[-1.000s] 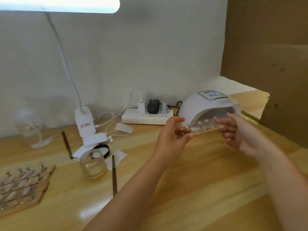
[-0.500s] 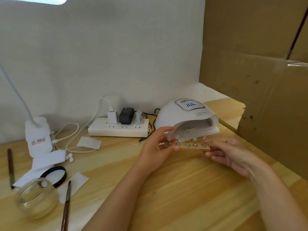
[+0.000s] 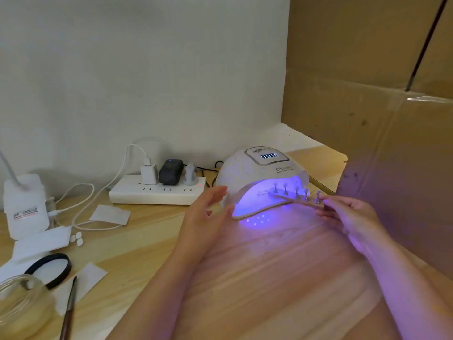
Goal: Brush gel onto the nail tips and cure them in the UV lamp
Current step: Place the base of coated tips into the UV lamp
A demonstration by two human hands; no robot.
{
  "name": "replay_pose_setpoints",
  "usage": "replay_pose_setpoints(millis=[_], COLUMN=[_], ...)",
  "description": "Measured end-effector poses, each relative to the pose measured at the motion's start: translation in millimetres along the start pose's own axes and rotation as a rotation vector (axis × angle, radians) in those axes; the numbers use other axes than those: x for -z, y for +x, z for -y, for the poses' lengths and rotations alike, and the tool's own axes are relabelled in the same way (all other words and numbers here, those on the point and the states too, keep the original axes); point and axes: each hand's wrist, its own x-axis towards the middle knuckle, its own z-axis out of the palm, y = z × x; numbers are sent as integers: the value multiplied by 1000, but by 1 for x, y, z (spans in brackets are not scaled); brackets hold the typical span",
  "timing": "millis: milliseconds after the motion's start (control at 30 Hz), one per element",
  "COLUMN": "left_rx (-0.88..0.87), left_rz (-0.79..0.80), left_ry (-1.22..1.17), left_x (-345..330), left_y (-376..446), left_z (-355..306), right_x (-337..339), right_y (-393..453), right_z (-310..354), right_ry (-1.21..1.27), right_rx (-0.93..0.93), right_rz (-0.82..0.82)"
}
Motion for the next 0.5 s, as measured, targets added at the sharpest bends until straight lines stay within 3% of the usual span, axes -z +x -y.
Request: replay_pose_setpoints(millis=[300, 500], left_rx=[90, 83], left_rz=[46, 41], left_ry=[-115, -102], left_x=[-2, -3], left_y=[1, 1], left_z=[3, 6], right_x=[-50, -71], right_y=[30, 48], right_z=[-10, -9], right_ry=[92, -79], right_rx=[-101, -115], right_rz=[-35, -148])
